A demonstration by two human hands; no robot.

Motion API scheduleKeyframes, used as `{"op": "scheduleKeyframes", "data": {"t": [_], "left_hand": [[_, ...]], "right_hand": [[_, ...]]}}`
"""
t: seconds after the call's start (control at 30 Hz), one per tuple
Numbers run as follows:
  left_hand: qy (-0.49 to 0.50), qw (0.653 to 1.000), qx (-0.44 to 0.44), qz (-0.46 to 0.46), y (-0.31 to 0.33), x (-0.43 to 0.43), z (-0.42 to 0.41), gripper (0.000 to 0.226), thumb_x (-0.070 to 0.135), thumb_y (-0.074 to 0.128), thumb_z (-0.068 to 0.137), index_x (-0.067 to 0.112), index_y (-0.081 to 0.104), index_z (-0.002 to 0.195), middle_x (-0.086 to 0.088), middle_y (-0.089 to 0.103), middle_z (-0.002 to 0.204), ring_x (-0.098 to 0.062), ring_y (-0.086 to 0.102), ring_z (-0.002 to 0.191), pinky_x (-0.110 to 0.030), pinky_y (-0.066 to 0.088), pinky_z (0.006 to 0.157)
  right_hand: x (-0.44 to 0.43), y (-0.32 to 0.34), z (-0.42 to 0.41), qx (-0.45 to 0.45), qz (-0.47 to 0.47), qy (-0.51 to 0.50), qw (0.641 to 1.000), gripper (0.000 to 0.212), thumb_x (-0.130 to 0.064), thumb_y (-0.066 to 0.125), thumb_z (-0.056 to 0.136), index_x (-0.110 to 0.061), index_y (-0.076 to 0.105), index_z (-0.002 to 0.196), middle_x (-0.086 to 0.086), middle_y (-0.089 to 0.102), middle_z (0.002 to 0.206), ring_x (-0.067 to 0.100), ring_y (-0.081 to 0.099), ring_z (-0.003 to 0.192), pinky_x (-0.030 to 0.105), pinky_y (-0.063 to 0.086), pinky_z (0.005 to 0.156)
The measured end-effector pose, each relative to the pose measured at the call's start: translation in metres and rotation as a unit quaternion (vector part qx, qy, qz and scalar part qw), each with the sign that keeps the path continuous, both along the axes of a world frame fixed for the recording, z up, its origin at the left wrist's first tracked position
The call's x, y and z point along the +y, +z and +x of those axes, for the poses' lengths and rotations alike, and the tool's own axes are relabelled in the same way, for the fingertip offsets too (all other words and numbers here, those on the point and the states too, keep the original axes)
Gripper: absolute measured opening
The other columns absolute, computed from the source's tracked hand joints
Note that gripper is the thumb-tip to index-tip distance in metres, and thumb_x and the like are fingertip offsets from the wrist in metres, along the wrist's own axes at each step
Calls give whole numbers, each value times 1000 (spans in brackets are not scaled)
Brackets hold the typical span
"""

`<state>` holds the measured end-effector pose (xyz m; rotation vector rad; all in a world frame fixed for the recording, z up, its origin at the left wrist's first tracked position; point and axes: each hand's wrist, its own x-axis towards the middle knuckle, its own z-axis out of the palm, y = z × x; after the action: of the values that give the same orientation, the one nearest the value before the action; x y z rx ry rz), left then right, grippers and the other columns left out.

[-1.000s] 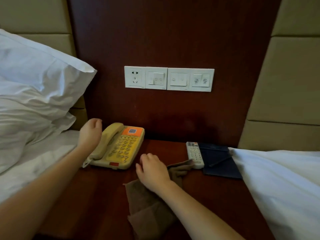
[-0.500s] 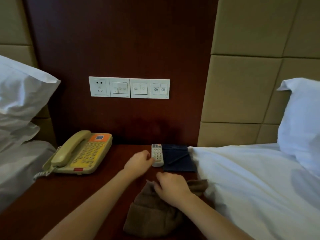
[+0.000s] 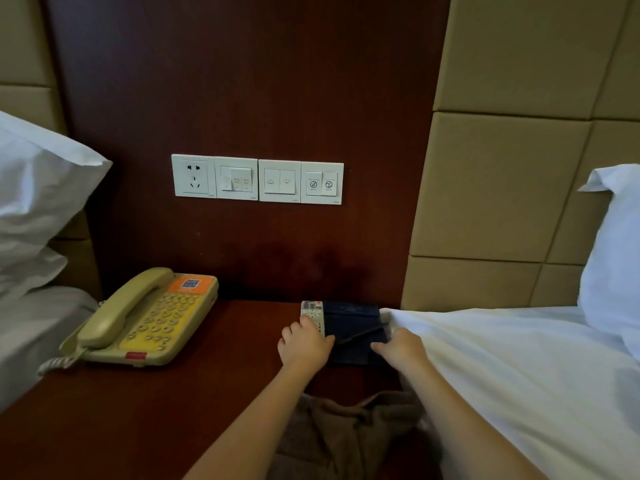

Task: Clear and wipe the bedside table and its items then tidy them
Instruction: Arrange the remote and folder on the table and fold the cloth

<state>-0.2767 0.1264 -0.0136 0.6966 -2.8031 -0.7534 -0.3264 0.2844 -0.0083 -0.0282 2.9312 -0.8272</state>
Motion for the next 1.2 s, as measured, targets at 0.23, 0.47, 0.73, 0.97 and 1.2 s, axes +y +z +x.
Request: {"op": "scheduleKeyframes", "data": {"t": [0.23,0.47,0.73,0.97,1.2], "left_hand": [[15,999,20,-22,-2,6,0,63,40,51,90,8,28,139,-12,39,140,-28,35,128,-38,32,103],[27,999,25,11,1,6,-1,60,35,54,89,8,30,136,-13,39,136,-31,37,124,-36,37,98],[23,998,24,51,7,1,3,62,33,56,88,9,29,138,-14,39,136,-32,36,125,-38,37,99],[41,987,79,130,14,-19,17,71,26,56,89,12,16,146,-14,38,139,-31,35,127,-38,33,103],[71,989,107,71,30,-83,54,64,23,55,89,13,22,143,-13,38,138,-32,33,129,-39,32,104]], "right_hand": [[0,1,2,-15,-92,-39,995,26,-25,59,93,-15,48,72,6,56,90,24,58,91,28,38,70],[1,4,5,-26,-237,-99,966,16,-19,59,93,-8,48,90,6,52,78,24,51,81,33,44,74],[-20,9,-7,-131,-421,-111,891,26,-24,62,92,-10,48,109,13,52,111,35,55,106,41,53,62],[-55,-5,-2,-197,-471,-102,854,15,-13,53,96,-8,50,110,18,54,117,39,53,111,51,55,72],[-134,-1,21,-211,-512,-47,832,8,-14,53,97,-9,55,102,16,59,108,37,59,99,51,55,78]]}}
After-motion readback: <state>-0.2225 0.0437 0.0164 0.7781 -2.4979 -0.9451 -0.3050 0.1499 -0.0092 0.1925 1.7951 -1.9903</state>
